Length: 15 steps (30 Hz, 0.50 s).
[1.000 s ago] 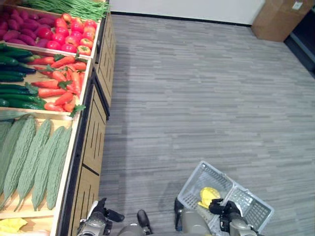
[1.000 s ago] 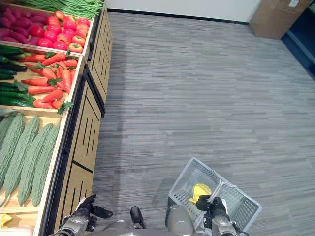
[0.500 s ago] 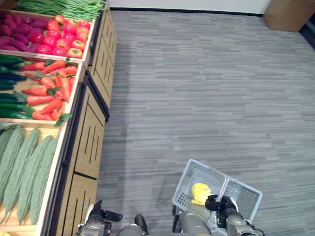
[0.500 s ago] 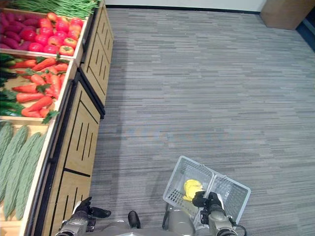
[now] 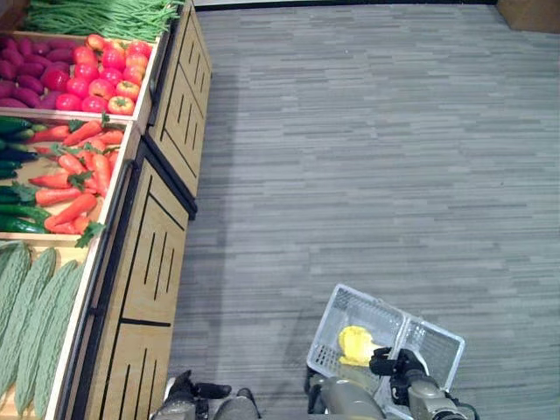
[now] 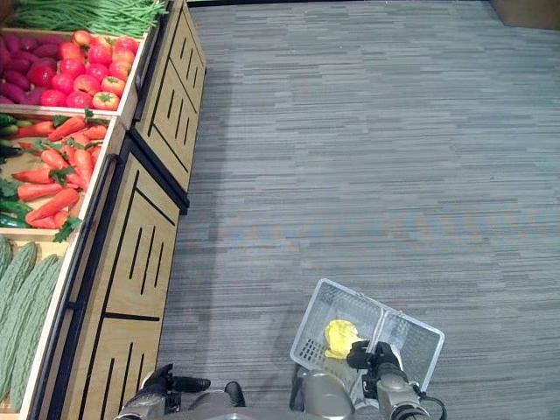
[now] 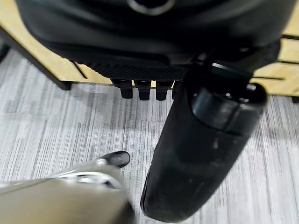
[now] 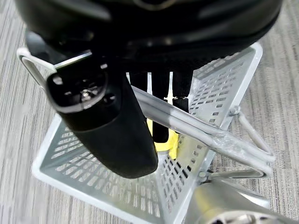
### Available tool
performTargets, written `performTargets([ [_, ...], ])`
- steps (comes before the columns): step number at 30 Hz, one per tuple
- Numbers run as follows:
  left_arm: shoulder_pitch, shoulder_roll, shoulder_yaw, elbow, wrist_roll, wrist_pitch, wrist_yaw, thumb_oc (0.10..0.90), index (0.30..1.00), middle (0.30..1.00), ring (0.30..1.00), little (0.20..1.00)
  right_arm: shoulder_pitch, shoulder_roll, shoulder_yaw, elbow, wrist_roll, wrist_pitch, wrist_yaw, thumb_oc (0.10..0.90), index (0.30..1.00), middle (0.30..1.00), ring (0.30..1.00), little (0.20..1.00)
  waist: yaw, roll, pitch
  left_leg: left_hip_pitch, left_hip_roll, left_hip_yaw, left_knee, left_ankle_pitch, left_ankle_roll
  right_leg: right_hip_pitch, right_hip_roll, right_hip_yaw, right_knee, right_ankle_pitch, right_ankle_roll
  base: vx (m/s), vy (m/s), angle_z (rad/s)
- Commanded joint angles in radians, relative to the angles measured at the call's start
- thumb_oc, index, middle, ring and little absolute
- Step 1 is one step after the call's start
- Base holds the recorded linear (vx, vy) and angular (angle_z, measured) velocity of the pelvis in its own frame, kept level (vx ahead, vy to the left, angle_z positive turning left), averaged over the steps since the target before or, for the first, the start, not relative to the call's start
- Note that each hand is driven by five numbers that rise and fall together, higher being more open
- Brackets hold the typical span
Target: Get the vegetables into the basket
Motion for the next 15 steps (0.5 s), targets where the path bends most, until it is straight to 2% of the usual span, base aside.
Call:
performTargets([
  [1, -0.034, 0.015, -0.028, -0.032, 0.004, -0.011, 0.002, 0.9, 1.0, 1.0, 1.0, 1.0, 0.019, -0.033, 0.023, -0.004, -0.02, -0.023, -0.003, 0.4, 0.3, 0.3, 0.3, 0.3, 0.01, -0.034, 0.043, 0.023, -0.058, -0.021, 0.076, 0.132, -0.013, -0.028, -0.007, 0.109, 0.082, -0.099, 0.056, 0.15, -0.16, -0.18],
  [4, -0.043, 0.016, -0.043, -0.038, 0.008, -0.01, -0.008, 0.9, 1.0, 1.0, 1.0, 1.0, 0.028, -0.036, 0.009, 0.011, -0.009, -0.019, -0.006, 0.4, 0.3, 0.3, 0.3, 0.3, 0.004, -0.053, 0.052, -0.051, -0.1, -0.023, 0.013, 0.072, 0.032, -0.016, -0.033, 0.103, 0.07, -0.099, 0.063, 0.07, -0.028, -0.23],
  [5, -0.046, 0.014, -0.05, -0.045, 0.007, -0.012, -0.008, 0.9, 1.0, 1.0, 1.0, 1.0, 0.029, -0.038, 0.001, 0.017, -0.005, -0.02, -0.008, 0.4, 0.3, 0.3, 0.3, 0.3, -0.003, -0.058, 0.05, -0.073, -0.114, -0.011, -0.047, 0.027, 0.048, -0.014, -0.049, 0.096, 0.064, -0.097, 0.075, 0.07, 0.049, 0.07],
  [6, -0.045, 0.011, -0.054, -0.047, 0.009, -0.012, -0.011, 0.9, 1.0, 1.0, 1.0, 1.0, 0.029, -0.039, -0.001, 0.021, -0.003, -0.018, -0.008, 0.4, 0.3, 0.3, 0.3, 0.3, -0.006, -0.057, 0.052, -0.082, -0.118, -0.017, -0.09, 0.001, 0.044, -0.004, -0.053, 0.101, 0.064, -0.1, 0.085, 0.08, 0.086, 0.2],
  [8, -0.048, 0.009, -0.069, -0.049, 0.03, -0.013, -0.013, 0.9, 1.0, 1.0, 1.0, 1.0, 0.03, -0.041, -0.006, 0.037, -0.009, -0.018, -0.012, 0.4, 0.3, 0.3, 0.3, 0.3, -0.006, -0.054, 0.04, -0.129, -0.139, -0.024, -0.237, 0.063, 0.044, -0.001, -0.063, 0.09, 0.041, -0.084, 0.092, 0.1, 0.121, 0.17],
  [9, -0.05, 0.008, -0.077, -0.05, 0.035, -0.015, -0.014, 0.9, 1.0, 1.0, 1.0, 1.0, 0.03, -0.044, -0.006, 0.044, -0.012, -0.019, -0.015, 0.4, 0.3, 0.3, 0.3, 0.3, -0.003, -0.049, 0.036, -0.148, -0.14, -0.047, -0.303, 0.114, 0.035, 0.01, -0.062, 0.09, 0.033, -0.087, 0.091, 0.16, 0.136, 0.09],
  [11, -0.056, 0.013, -0.087, -0.043, 0.06, -0.013, -0.018, 0.9, 1.0, 1.0, 1.0, 1.0, 0.027, -0.043, -0.006, 0.061, -0.028, -0.02, -0.019, 0.4, 0.3, 0.3, 0.3, 0.3, 0.002, -0.041, 0.029, -0.163, -0.133, -0.071, -0.387, 0.172, 0.022, 0.046, -0.057, 0.099, 0.021, -0.097, 0.093, 0.32, 0.301, -0.09],
  [12, -0.05, 0.021, -0.09, -0.044, 0.076, -0.015, -0.023, 0.9, 1.0, 1.0, 1.0, 1.0, 0.027, -0.04, -0.007, 0.071, -0.032, -0.017, -0.014, 0.4, 0.3, 0.3, 0.3, 0.3, 0.007, -0.04, 0.023, -0.139, -0.137, -0.058, -0.387, 0.148, 0.031, 0.069, -0.063, 0.122, 0.038, -0.123, 0.1, 0.33, 0.332, -0.32],
  [14, -0.051, 0.024, -0.088, -0.036, 0.083, -0.011, -0.02, 0.9, 1.0, 1.0, 1.0, 1.0, 0.028, -0.034, -0.005, 0.074, -0.037, -0.017, -0.013, 0.4, 0.3, 0.3, 0.3, 0.3, 0.011, -0.044, 0.016, -0.131, -0.144, -0.061, -0.387, 0.152, 0.039, 0.079, -0.07, 0.127, 0.042, -0.129, 0.106, 0.29, 0.323, -0.45],
  [15, -0.045, 0.032, -0.083, -0.027, 0.091, -0.008, -0.022, 0.9, 1.0, 1.0, 1.0, 1.0, 0.024, -0.024, -0.003, 0.08, -0.054, -0.011, -0.01, 0.4, 0.3, 0.3, 0.3, 0.3, 0.016, -0.053, 0.008, -0.122, -0.164, -0.055, -0.358, 0.116, 0.064, 0.091, -0.096, 0.156, 0.075, -0.141, 0.122, 0.3, 0.346, -0.57],
])
